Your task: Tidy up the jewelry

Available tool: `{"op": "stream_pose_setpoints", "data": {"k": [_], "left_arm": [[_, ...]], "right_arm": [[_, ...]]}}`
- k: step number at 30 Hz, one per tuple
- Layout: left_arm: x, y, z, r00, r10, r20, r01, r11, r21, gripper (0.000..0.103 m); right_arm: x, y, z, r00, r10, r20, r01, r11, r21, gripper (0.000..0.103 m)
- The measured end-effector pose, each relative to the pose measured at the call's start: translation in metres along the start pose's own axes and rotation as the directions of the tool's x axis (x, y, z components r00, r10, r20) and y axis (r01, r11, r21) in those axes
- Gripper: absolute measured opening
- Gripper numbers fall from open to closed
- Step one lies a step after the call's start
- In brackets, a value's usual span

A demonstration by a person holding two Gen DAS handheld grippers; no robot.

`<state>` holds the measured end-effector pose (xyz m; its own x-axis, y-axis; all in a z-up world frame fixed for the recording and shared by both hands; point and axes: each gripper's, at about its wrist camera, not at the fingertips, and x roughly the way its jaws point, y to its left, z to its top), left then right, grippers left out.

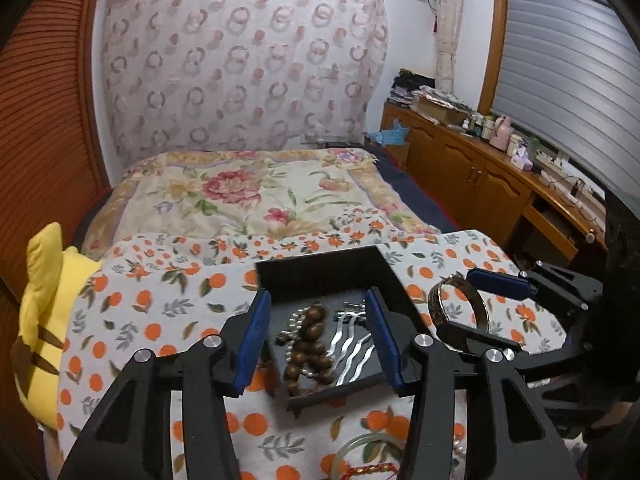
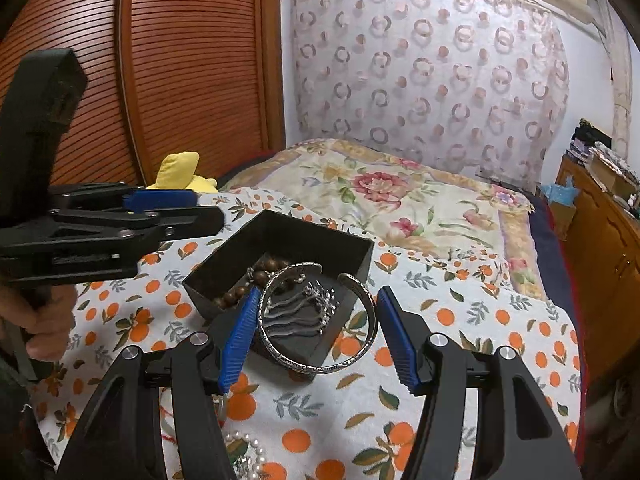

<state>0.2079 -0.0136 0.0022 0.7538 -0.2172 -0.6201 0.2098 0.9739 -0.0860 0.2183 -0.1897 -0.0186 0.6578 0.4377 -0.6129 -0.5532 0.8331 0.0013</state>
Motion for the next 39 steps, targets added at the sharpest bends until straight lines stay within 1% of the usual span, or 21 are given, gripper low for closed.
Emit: {"op": "stream_pose_setpoints", "data": {"k": [1,2,3,5,7,9,11,14,16,24,26,29,32,34,39], "left_arm": [[-0.002,0.001,-0.001,1.0,0.01,0.002,-0.01,1.0,0.007,0.052],[-0.004,0.002,-0.002,1.0,0.019,0.006,-0.02,1.0,0.01,0.059],[-0.008,0.005,-0.004,1.0,0.026,0.015,-0.026,1.0,0.012,0.062],[-0.015,0.009,-0.008,0.999,0.037,0.026,-0.037,0.999,0.012,0.071],[-0.02,0.012,-0.013,0.998,0.045,0.034,-0.046,0.999,0.011,0.077],[-0.024,0.017,-0.019,0.998,0.058,0.04,-0.058,0.998,0.01,0.081],[-0.028,0.022,-0.025,0.997,0.072,0.041,-0.073,0.997,0.006,0.088],[-0.034,0.03,-0.033,0.996,0.081,0.039,-0.081,0.997,-0.005,0.093],[-0.038,0.036,-0.038,0.996,0.084,0.039,-0.083,0.996,-0.012,0.095],[-0.047,0.046,-0.06,0.997,0.068,0.02,-0.068,0.997,-0.028,0.095],[-0.048,0.046,-0.065,0.998,0.062,0.013,-0.061,0.998,-0.029,0.095],[-0.051,0.045,-0.072,0.998,0.054,0.019,-0.054,0.998,-0.027,0.095],[-0.054,0.037,-0.08,0.997,0.072,0.025,-0.072,0.997,0.002,0.095],[-0.058,0.032,-0.086,0.997,0.069,0.023,-0.069,0.997,0.025,0.095],[-0.064,0.019,-0.107,0.999,0.05,-0.007,-0.05,0.996,0.075,0.095]], "right_arm": [[0.002,0.001,0.001,1.0,0.0,0.003,0.0,1.0,-0.001,0.062],[0.004,0.002,0.001,1.0,0.002,0.006,-0.002,1.0,-0.002,0.062],[0.007,0.003,0.002,1.0,0.005,0.008,-0.005,1.0,-0.003,0.062],[0.011,0.004,0.003,1.0,0.01,0.01,-0.01,1.0,-0.004,0.062],[0.017,0.006,0.005,1.0,0.017,0.007,-0.017,1.0,-0.004,0.062],[0.024,0.009,0.006,1.0,0.021,0.004,-0.021,1.0,-0.007,0.062],[0.03,0.013,0.007,1.0,0.02,-0.003,-0.02,1.0,-0.015,0.062],[0.038,0.019,0.01,1.0,0.022,-0.01,-0.022,1.0,-0.022,0.062],[0.045,0.021,0.011,1.0,0.022,-0.02,-0.023,0.999,-0.026,0.062],[0.062,0.026,0.012,0.999,0.006,-0.053,-0.008,1.0,-0.025,0.063],[0.061,0.026,0.011,0.999,0.01,-0.05,-0.011,1.0,-0.023,0.063],[0.057,0.026,0.011,0.999,0.012,-0.042,-0.013,1.0,-0.022,0.063],[0.047,0.026,0.008,0.999,0.016,-0.033,-0.016,1.0,-0.021,0.063],[0.036,0.027,0.004,1.0,0.019,-0.025,-0.019,1.0,-0.024,0.063],[0.004,0.031,-0.019,0.999,0.025,-0.024,-0.026,0.999,-0.037,0.063]]}}
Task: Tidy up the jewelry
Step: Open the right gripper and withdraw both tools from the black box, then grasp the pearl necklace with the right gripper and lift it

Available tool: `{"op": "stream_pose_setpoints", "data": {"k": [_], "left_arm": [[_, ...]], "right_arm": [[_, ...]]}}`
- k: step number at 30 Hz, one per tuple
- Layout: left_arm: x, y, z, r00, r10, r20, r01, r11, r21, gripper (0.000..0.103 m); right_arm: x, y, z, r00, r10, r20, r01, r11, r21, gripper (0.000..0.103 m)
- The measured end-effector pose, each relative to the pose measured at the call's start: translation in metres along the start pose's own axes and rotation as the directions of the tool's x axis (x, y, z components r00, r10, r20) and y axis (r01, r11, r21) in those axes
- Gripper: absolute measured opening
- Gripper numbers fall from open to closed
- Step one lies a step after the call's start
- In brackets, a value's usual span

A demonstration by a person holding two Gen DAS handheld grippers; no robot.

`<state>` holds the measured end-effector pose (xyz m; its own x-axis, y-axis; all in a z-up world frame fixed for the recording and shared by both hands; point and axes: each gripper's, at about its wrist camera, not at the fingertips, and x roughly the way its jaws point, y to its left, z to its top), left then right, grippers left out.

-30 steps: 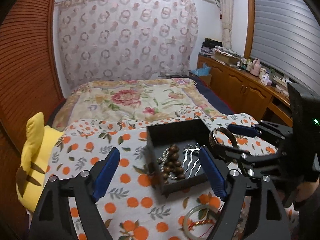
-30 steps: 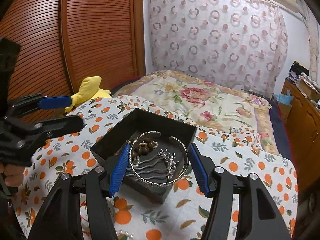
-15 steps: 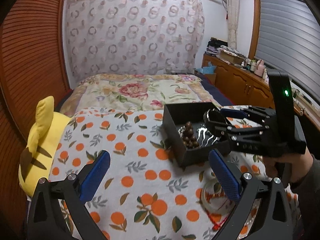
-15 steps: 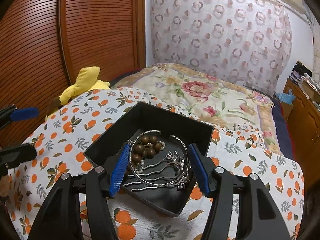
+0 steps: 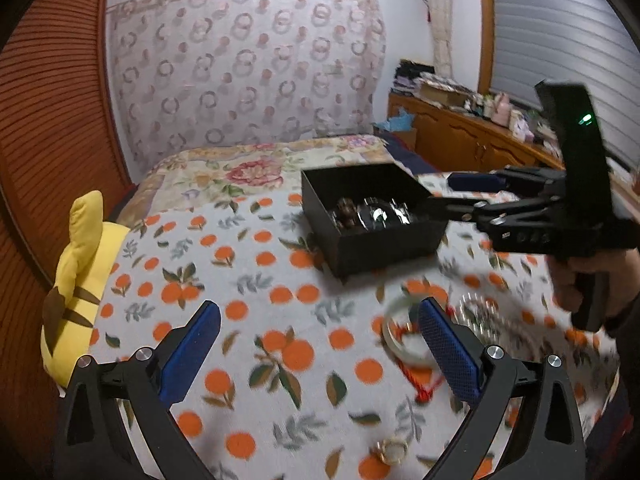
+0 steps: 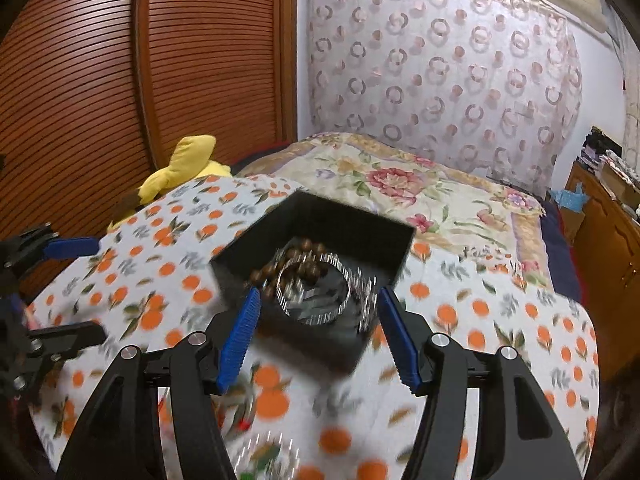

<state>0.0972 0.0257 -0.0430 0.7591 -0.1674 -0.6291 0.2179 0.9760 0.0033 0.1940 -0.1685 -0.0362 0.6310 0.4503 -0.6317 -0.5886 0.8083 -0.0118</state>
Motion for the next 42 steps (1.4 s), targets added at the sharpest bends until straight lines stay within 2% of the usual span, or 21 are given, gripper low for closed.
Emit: {"op": "stream_pose_setpoints", "data": {"k": [8,15,16,19,25,27,31,42], "left_arm": [[0.003,-0.009,-0.03,0.994,-0.038,-0.1,0.043,0.998,0.04,0.095],[0.005,-0.012,-0.046,0.985,-0.052,-0.167,0.061,0.997,0.052,0.095],[0.005,-0.013,-0.048,0.983,-0.052,-0.174,0.062,0.997,0.054,0.095],[0.007,-0.015,-0.053,0.979,-0.047,-0.197,0.062,0.996,0.067,0.095],[0.009,-0.017,-0.058,0.973,-0.045,-0.226,0.063,0.995,0.073,0.095],[0.01,-0.018,-0.059,0.971,-0.05,-0.233,0.071,0.994,0.081,0.095],[0.014,-0.022,-0.063,0.965,-0.051,-0.258,0.079,0.992,0.099,0.095],[0.012,-0.023,-0.064,0.962,-0.044,-0.27,0.071,0.993,0.09,0.095]], "right_arm": [[-0.033,-0.003,-0.054,0.998,0.031,-0.06,-0.028,0.999,0.046,0.063],[-0.05,0.006,-0.087,0.994,0.045,-0.096,-0.042,0.998,0.036,0.061],[-0.052,0.007,-0.09,0.994,0.045,-0.101,-0.042,0.999,0.03,0.054],[-0.052,0.013,-0.103,0.989,0.033,-0.144,-0.033,0.999,0.006,0.04],[-0.049,0.018,-0.12,0.978,0.042,-0.203,-0.044,0.999,-0.006,0.016],[-0.05,0.018,-0.122,0.978,0.043,-0.205,-0.045,0.999,-0.004,0.011],[-0.052,0.019,-0.124,0.979,0.038,-0.2,-0.039,0.999,-0.004,0.011],[-0.054,0.02,-0.125,0.981,0.034,-0.193,-0.036,0.999,-0.003,0.011]]}}
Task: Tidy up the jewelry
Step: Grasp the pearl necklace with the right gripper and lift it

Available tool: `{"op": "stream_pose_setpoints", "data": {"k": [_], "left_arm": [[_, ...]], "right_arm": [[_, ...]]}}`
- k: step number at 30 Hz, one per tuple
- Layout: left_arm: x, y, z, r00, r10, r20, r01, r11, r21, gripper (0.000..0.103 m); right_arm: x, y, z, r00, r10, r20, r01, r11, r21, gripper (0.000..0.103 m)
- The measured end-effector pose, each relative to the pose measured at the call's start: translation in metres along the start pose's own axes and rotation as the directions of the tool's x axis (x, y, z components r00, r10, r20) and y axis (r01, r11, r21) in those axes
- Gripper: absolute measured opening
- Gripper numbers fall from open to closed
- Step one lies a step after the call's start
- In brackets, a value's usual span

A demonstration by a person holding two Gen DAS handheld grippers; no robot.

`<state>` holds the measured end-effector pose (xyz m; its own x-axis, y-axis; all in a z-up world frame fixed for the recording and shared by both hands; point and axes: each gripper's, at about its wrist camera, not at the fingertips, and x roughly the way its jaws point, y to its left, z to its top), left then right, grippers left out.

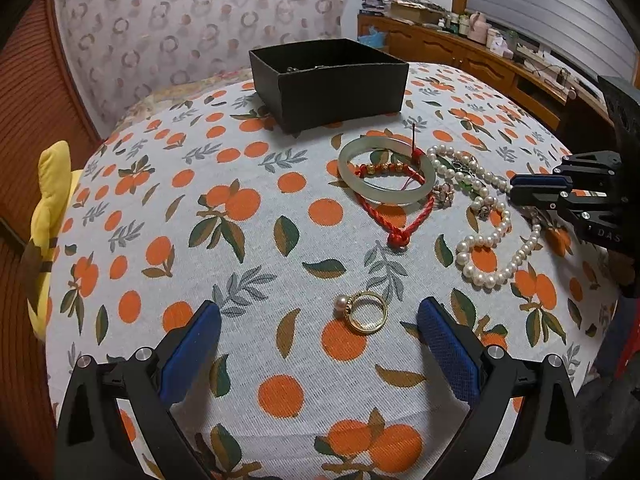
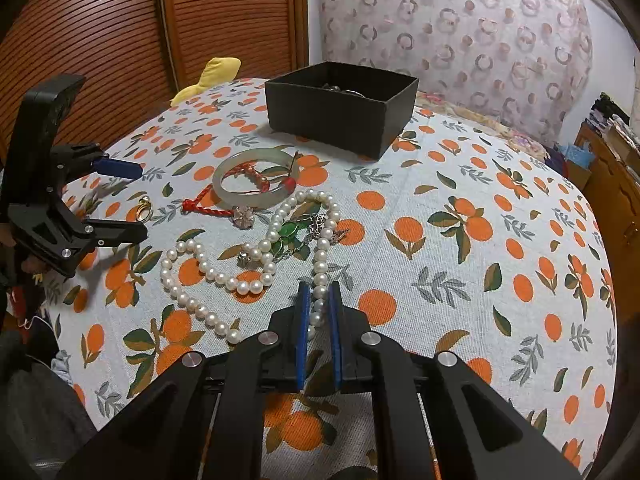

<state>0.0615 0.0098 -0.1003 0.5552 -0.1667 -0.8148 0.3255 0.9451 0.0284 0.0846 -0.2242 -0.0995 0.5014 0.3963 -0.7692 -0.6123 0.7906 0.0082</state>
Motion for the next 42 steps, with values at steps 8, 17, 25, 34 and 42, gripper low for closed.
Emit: {"op": "stream_pose_setpoints", "data": {"k": [8,17,25,34,42], "left_arm": [[-0.005,-0.01,-0.005,0.999,-0.037,0.031,0.037,0.999,0.014,0.087],[-0.012,-0.015,-0.004,0.998,-0.031,0.057,0.03,0.999,0.022,0.032],[-0.012,-0.02,-0.005,0.996,-0.038,0.077,0.037,0.999,0.026,0.024],[-0.021,-0.019,-0.002,0.99,-0.052,0.129,0.054,0.999,-0.009,0.024],[-0.034,-0.015,0.015,0.98,-0.05,0.191,0.058,0.998,-0.038,0.024]], "right_arm": [[0.0,0.0,0.0,1.0,0.001,0.001,-0.001,1.0,0.001,0.011],[0.0,0.001,0.0,1.0,-0.003,0.001,0.003,1.0,-0.001,0.011],[0.002,-0.005,0.004,1.0,0.021,-0.009,-0.02,0.999,0.03,0.011],[0.004,0.001,0.006,1.0,-0.018,-0.015,0.018,0.999,-0.027,0.009],[-0.019,-0.004,0.019,0.996,-0.053,0.07,0.055,0.998,-0.02,0.008]]}}
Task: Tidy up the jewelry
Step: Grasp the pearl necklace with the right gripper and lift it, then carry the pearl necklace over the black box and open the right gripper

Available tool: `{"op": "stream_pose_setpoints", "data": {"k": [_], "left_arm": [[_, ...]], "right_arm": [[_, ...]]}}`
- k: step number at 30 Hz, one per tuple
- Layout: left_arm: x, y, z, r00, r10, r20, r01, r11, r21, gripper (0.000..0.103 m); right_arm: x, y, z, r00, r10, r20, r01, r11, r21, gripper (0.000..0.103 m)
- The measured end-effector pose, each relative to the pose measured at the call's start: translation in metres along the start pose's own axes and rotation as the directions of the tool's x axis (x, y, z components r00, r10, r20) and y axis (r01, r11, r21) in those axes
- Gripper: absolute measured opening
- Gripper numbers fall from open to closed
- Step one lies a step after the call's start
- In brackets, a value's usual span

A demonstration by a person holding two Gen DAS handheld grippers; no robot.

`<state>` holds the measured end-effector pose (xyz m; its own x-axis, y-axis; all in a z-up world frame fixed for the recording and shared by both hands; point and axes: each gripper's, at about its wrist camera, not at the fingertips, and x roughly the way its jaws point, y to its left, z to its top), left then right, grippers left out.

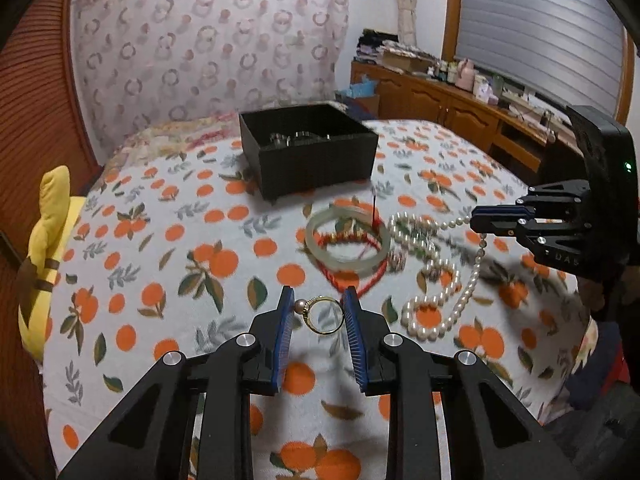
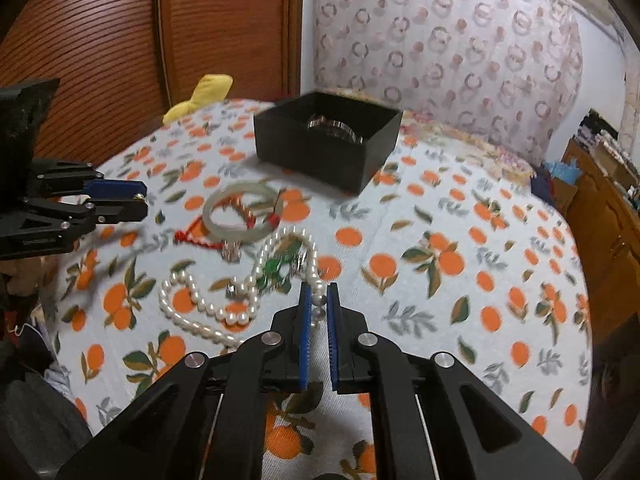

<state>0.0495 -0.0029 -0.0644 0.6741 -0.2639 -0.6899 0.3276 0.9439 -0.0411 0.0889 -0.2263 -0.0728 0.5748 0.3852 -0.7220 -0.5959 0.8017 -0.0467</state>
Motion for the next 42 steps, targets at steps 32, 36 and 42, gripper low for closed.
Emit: {"op": "stream_pose_setpoints", "data": {"k": [32,36,42], "left_arm": [[0.003,-0.002,0.069,0.993,0.018,0.119,-0.015,1.0,-0.028,0.024],[0.005,-0.001,0.078,0.992,0.018,0.128,-0.014,0.999,-0.029,0.024],[0.01,0.004,0.094,0.989,0.02,0.145,-0.016,0.999,-0.028,0.024]], "right_arm": [[-0.093,-0.002,0.103,0.958,-0.076,0.276,0.105,0.99,-0.092,0.008],[-0.1,-0.006,0.119,0.95,-0.083,0.302,0.116,0.989,-0.094,0.008],[-0.109,-0.014,0.146,0.936,-0.092,0.341,0.134,0.986,-0.103,0.008]]}}
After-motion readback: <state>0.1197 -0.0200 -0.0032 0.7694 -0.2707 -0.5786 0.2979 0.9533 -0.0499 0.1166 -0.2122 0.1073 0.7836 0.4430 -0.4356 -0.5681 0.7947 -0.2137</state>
